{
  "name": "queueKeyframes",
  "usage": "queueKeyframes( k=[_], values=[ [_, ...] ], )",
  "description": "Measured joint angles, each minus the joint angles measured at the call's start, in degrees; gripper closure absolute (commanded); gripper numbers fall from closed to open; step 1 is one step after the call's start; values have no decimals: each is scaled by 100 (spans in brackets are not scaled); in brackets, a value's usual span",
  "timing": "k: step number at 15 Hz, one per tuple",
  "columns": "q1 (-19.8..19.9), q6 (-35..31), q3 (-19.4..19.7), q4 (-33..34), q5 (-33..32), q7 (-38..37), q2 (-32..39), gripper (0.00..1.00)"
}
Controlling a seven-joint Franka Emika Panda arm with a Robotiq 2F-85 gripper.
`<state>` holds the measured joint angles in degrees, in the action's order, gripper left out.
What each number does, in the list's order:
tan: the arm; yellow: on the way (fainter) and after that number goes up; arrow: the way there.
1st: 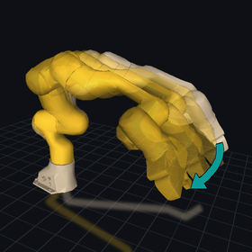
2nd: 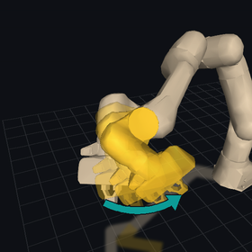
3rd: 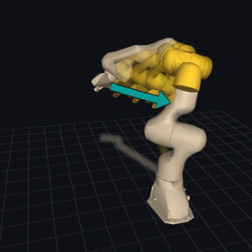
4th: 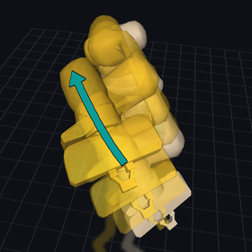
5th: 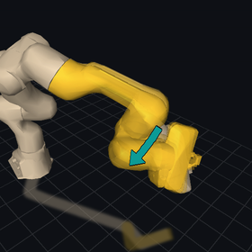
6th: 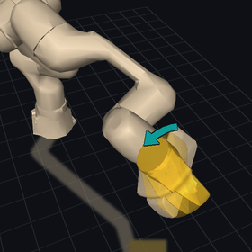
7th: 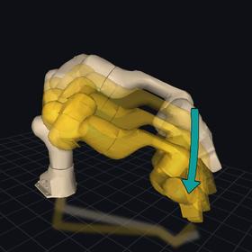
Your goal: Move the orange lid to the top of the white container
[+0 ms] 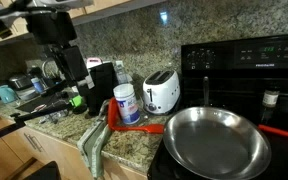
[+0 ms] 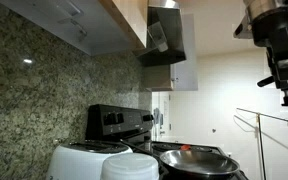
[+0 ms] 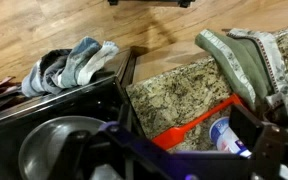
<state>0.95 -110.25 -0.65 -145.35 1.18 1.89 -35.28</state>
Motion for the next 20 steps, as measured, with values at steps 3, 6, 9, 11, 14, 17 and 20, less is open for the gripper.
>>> queueKeyframes(
  k=[3,6,9,11,14,17,20],
  values=[
    [0,0,0,0,0,0,0,0],
    [0,0,0,0,0,0,0,0],
    [0,0,0,0,0,0,0,0],
    [0,0,0,0,0,0,0,0],
    [0,0,0,0,0,0,0,0],
    [0,0,0,0,0,0,0,0],
    [-150,-91,113,-99,395,302,-11,0]
  ],
)
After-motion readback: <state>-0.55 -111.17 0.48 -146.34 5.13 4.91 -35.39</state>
